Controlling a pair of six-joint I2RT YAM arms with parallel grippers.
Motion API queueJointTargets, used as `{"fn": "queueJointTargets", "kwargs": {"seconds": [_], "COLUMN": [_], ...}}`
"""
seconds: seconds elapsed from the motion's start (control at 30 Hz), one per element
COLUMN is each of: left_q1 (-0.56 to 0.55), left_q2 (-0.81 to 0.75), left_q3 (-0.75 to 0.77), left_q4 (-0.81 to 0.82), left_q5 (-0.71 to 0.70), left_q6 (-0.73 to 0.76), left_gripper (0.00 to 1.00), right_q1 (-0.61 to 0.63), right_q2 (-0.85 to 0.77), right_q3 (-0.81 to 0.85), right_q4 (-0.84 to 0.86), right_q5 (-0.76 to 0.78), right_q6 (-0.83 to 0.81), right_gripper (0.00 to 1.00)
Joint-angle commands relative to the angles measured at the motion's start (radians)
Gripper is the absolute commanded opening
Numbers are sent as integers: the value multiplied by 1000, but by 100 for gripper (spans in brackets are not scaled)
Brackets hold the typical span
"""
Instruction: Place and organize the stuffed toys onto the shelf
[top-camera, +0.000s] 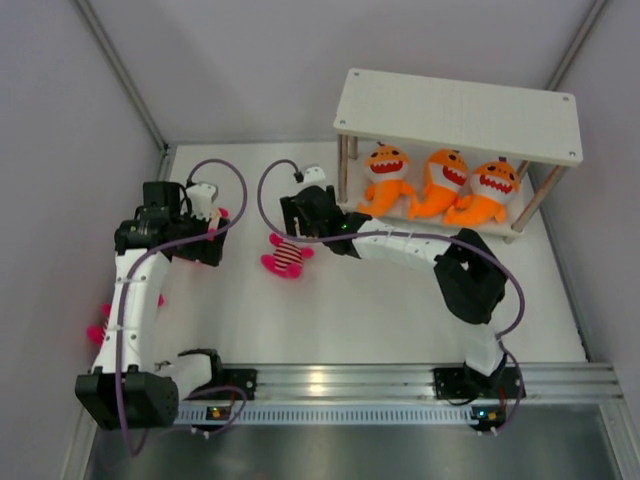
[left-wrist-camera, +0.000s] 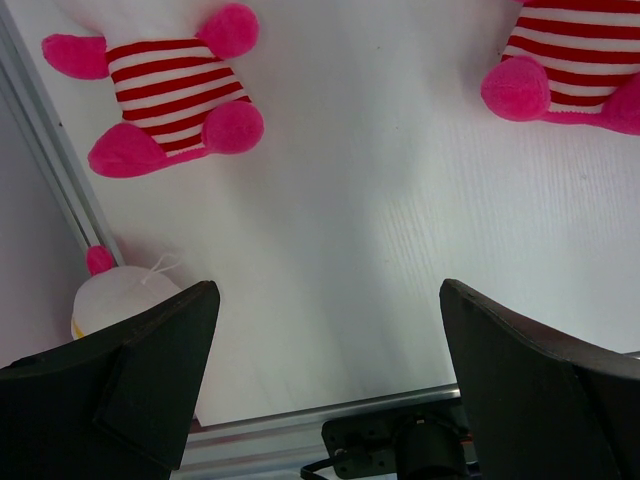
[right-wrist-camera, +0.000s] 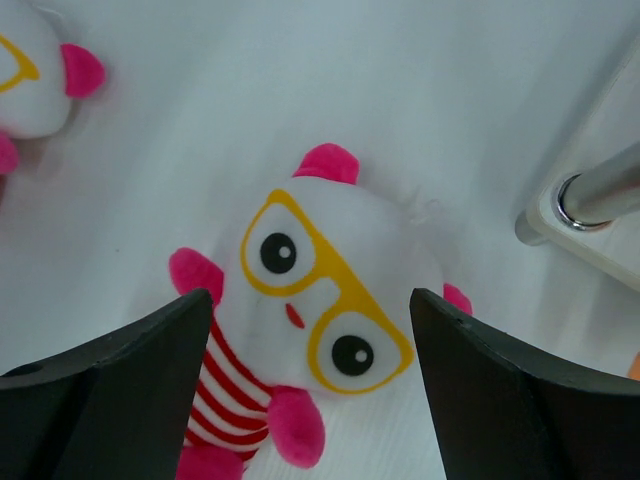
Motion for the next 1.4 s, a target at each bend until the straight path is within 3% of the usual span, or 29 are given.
{"fn": "queueJointTargets", "kwargs": {"seconds": [0.0, 0.3, 0.4, 0.53, 0.6, 0.63, 0.73, 0.9, 1.0, 1.2, 1.37], "left_q1": [-3, -1, -3, -1, -3, -1, -3, -1, -1, -1, -3], "left_q2": [-17, -8, -9, -8, -6, 0, 2, 0, -9, -12, -18], "left_q3": [-9, -8, -9, 2, 5, 6, 9, 11, 9, 11, 9], "left_q4": [21, 20, 21, 21, 20, 21, 20, 21, 21, 21, 21], "left_q5": [-3, 1, -2, -16, -13, -7, -2, -13, -22, -11, -7], "left_q6": [-10, -10, -7, -4, -4, -6, -6, -4, -1, -4, -1], "left_gripper": [98, 98, 98, 98, 98, 98, 98, 98, 98, 98, 98], "right_q1": [-34, -85, -90, -93, -96, -99, -96, -70, -45, -47, -120], "right_q2": [49, 162, 167, 150, 135, 116, 45, -176, -354, -621, -766], "right_q3": [81, 166, 155, 95, 57, 45, 0, -138, -230, -210, -209], "right_q4": [-82, -99, -90, -58, -34, -24, 42, 270, 424, 381, 463], "right_q5": [-33, -102, -178, -224, -234, -249, -272, -284, -283, -457, -525], "right_q6": [-16, 10, 13, 36, 42, 37, -7, -255, -528, -786, -961], "right_gripper": [81, 77, 67, 39, 31, 20, 0, 0, 0, 0, 0]}}
